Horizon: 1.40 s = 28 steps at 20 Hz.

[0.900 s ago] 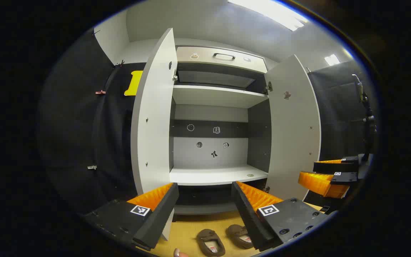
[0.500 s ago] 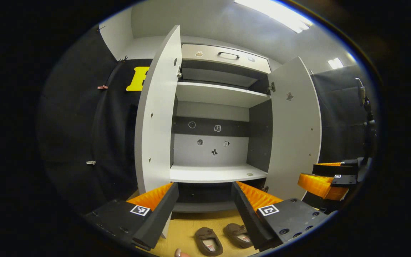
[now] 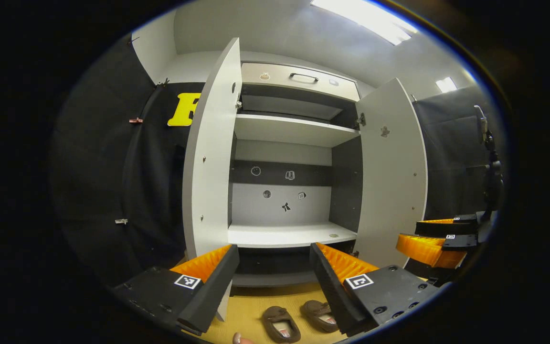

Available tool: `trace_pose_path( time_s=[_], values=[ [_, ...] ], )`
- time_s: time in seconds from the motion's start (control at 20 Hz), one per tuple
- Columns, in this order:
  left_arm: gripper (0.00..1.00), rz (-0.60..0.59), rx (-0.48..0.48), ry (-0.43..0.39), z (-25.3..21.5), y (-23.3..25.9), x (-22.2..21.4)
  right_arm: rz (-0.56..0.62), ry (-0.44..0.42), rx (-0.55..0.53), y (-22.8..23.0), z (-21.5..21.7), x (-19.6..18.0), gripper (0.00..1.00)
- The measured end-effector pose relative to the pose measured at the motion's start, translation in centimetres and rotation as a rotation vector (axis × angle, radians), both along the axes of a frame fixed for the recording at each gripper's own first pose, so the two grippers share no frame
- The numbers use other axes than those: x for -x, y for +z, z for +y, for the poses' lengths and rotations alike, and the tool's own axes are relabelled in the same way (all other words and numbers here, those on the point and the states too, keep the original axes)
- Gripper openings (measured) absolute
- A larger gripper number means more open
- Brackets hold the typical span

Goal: Grab one shoe with the right hand and put it into the shoe cabinet, grab the other shoe with the left hand and put it into the shoe cabinet; then close the right door with the right hand and the left door with the left hand.

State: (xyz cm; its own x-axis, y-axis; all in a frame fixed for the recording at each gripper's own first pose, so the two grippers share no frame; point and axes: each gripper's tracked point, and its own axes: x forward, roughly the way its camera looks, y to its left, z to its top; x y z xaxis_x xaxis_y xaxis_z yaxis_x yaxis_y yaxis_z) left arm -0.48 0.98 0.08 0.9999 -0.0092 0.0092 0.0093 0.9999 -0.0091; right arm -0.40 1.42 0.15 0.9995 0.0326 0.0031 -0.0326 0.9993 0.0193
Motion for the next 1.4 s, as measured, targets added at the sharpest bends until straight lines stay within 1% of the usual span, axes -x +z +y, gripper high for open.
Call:
trace_pose_path(
  time_s=[0.2,0.35,0.45,0.7,0.9,1.1,1.25,1.4],
  values=[
    [0.94,0.019,0.022,-0.020,0.2,-0.7,-0.3,0.039,-0.016,0.023,-1.3,0.0,-0.5,0.98],
    [0.94,0.033,0.045,-0.033,0.4,-1.4,-0.6,0.088,-0.011,0.039,-3.4,0.5,-0.8,0.98],
    [0.94,0.031,0.039,-0.024,0.8,-1.3,-0.7,0.125,0.011,0.043,-5.0,1.2,-1.2,0.98],
    [0.94,0.006,0.011,-0.011,1.7,-0.5,-1.3,0.204,0.023,0.029,-9.7,2.1,-2.7,0.98],
    [0.94,-0.011,0.012,-0.007,2.1,-0.7,-2.5,0.333,0.027,-0.001,-16.9,2.8,-3.6,0.99],
    [0.95,-0.026,0.029,0.003,2.6,-1.5,-3.7,0.481,0.054,-0.049,-25.4,4.0,-4.4,0.99],
    [0.95,-0.020,0.048,0.004,2.7,-2.5,-4.5,0.591,0.049,-0.084,-31.8,4.3,-5.2,0.99],
    [0.95,-0.003,0.075,0.010,2.8,-4.0,-5.3,0.651,0.036,-0.051,-36.4,3.7,-5.7,0.99]
  ],
)
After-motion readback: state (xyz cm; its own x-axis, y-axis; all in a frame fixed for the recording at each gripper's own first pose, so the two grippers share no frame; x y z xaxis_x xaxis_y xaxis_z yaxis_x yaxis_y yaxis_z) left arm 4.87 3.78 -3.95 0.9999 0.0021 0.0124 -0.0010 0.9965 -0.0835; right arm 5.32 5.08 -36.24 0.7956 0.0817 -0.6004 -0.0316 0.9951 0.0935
